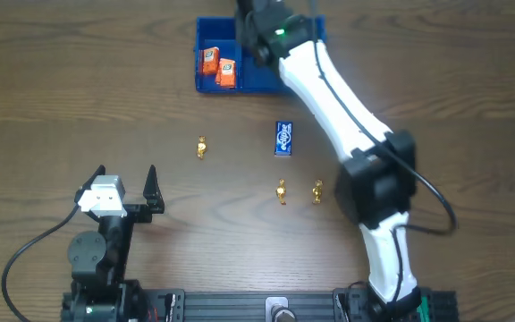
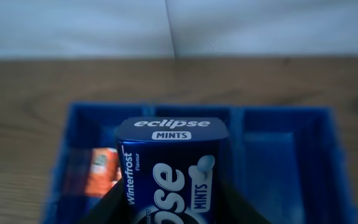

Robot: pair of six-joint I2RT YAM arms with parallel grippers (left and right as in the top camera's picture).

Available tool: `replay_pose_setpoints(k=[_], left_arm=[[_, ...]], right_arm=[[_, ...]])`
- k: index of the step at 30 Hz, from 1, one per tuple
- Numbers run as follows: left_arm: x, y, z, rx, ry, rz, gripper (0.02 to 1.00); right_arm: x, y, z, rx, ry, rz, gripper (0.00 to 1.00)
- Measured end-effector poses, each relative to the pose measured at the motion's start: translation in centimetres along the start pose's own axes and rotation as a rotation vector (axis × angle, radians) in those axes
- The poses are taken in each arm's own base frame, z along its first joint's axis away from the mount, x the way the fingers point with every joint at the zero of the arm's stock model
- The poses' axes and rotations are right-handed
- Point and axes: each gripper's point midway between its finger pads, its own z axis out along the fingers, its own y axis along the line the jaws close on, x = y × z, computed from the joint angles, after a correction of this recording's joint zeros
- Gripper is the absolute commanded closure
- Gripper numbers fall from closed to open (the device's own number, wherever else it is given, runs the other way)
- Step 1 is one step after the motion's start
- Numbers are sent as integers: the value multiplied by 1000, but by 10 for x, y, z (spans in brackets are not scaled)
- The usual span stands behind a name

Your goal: Sort Candies Into Trays

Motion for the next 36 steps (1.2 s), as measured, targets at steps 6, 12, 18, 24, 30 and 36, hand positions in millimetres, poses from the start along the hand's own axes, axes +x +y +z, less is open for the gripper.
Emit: replay_pose_setpoints(k=[6,12,18,24,30,36], left_arm=[[0,0,0,0,0,0,20],[0,0,0,0,0,0,20],[0,0,0,0,0,0,20],[0,0,0,0,0,0,20],[0,0,0,0,0,0,20],[0,0,0,0,0,0,20]], right_arm=[[40,-5,41,25,92,-26,673],[39,-7,42,27,91,-24,492],[45,-12,42,40,119,-39,248],[60,-19,39,65,182,-56,185],[83,-35,-1,117,326,-100,139],[89,-40,-67,107,371,-69,126]])
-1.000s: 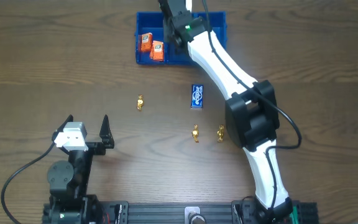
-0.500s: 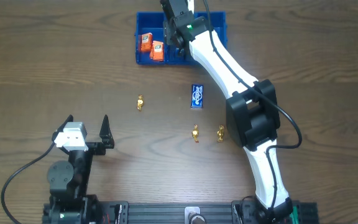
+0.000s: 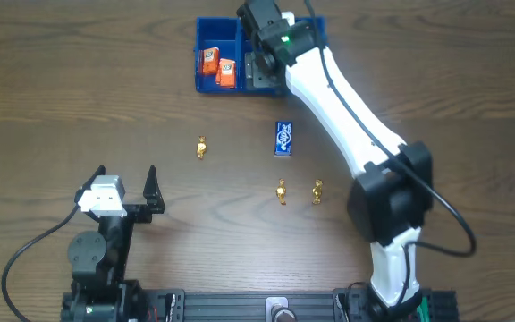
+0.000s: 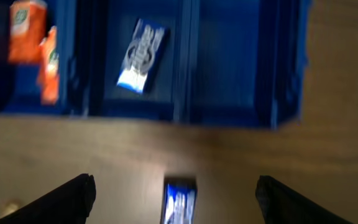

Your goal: Sort Candies Into Trays

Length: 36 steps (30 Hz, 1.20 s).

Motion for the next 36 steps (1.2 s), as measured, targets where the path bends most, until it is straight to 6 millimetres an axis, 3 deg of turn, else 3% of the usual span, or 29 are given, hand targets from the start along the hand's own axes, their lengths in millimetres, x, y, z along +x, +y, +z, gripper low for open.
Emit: replay_pose_setpoints(k=[3,6,7,10,13,17,31,34,36], left_arm=[[0,0,0,0,0,0,20],[0,0,0,0,0,0,20],[0,0,0,0,0,0,20],[0,0,0,0,0,0,20],[0,0,0,0,0,0,20],[0,0,0,0,0,0,20],[0,0,0,0,0,0,20],[0,0,0,0,0,0,20],[0,0,0,0,0,0,23]], right_arm=[[25,3,3,-26,61,2,115],[54,1,24,-13,142,22,110],[81,-4,45,9,220,19,110],[116,-5,70,8,307,30,110],[136,-5,82,-6,347,40,110],[141,-3,87,-19,353,57,112],[131,0,92,-35,317,91,198],[135,-1,99,-23,330,93,257],[139,-3,105,-13,343,93,384]])
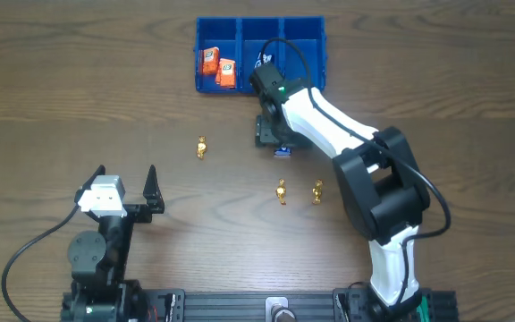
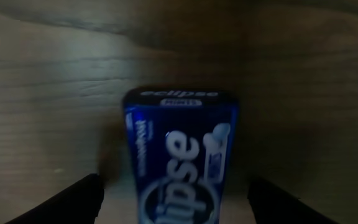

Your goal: Sort Candies Into Trays

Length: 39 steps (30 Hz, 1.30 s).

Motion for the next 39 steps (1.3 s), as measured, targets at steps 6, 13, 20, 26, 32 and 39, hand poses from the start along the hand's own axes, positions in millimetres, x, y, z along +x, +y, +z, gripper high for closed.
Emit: replay_pose_setpoints(k=[6,13,20,26,32,39], left_arm=[[0,0,0,0,0,0,20],[0,0,0,0,0,0,20],[0,0,0,0,0,0,20],[0,0,0,0,0,0,20],[0,0,0,0,0,0,20],[0,0,0,0,0,0,20]], right_arm=[[-1,1,1,-4,2,18,730],[-2,1,1,-4,-3,24,746],[-5,10,-27,-21,-62,2,755],[-76,38,-137,-126,-338,-7,750],[-144,47,-222,-174,-609,-1,726],[-187,57,-152,-105,-612,-3,647]])
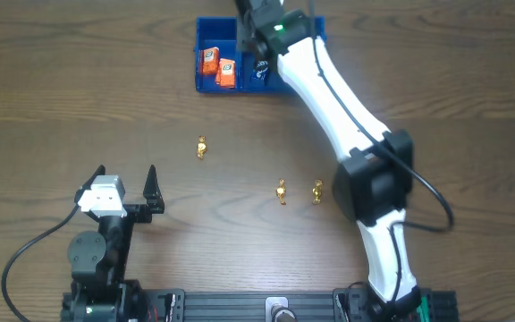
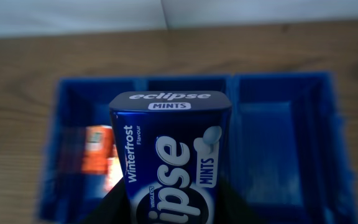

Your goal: Sort Candies Into Trays

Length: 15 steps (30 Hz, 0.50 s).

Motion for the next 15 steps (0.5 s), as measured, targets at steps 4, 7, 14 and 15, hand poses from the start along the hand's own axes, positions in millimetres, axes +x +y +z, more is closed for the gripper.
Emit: replay_pose_setpoints(k=[4,7,14,15], left_arm=[[0,0,0,0,0,0,20],[0,0,0,0,0,0,20],[0,0,0,0,0,0,20],[0,0,0,0,0,0,20]], right_arm=[[28,-7,42,39,68,-24,647],[35,-8,52,48,83,-28,643],[32,-7,52,41,70,-32,281],[31,-7,52,42,69,-31,261]])
